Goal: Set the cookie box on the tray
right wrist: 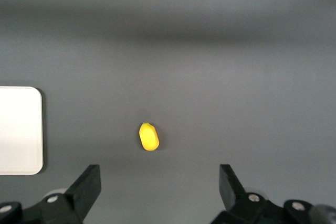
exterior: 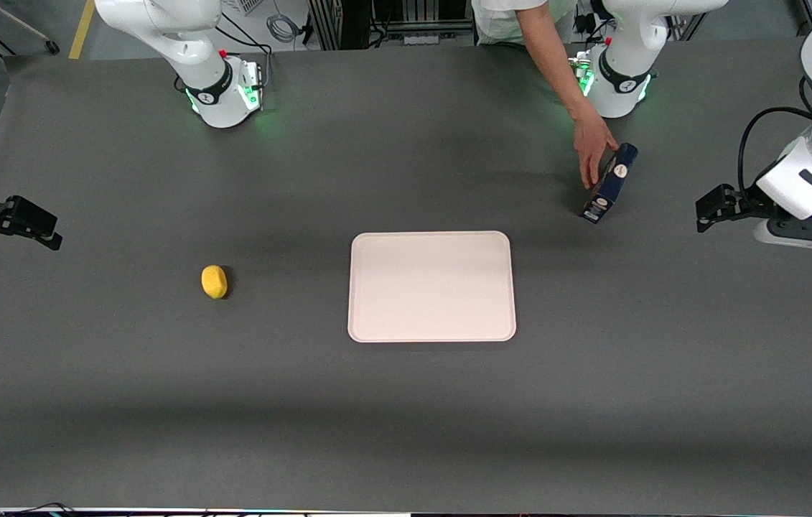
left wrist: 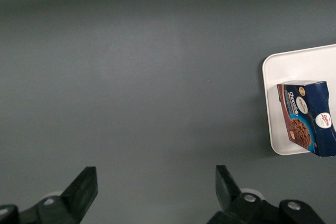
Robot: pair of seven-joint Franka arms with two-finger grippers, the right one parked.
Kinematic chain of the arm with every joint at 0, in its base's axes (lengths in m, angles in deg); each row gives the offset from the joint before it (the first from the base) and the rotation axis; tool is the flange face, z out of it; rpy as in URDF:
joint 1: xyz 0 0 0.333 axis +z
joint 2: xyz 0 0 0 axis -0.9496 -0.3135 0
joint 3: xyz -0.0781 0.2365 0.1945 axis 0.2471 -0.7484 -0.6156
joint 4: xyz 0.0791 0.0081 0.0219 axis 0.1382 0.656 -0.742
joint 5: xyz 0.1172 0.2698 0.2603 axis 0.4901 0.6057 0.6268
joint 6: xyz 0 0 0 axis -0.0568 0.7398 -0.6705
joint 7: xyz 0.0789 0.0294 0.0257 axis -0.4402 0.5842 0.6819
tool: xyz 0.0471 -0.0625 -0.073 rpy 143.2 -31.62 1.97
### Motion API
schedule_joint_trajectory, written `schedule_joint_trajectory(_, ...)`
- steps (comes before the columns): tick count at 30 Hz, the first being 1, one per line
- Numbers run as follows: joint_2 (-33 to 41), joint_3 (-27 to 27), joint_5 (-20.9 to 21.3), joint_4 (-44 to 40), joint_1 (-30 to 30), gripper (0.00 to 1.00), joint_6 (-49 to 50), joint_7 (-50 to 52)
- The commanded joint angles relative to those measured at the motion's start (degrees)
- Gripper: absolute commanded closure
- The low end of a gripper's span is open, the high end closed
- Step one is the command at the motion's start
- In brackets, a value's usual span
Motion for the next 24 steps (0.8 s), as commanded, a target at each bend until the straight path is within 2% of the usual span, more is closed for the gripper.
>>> schedule_joint_trajectory(1, -0.7, -0.2, 1.1, -1.4, -1.0, 0.0, 0.1, 1.2)
schedule_joint_trajectory(24, -0.6, 0.9, 1.0, -1.5, -1.2, 0.0, 1.4, -0.9)
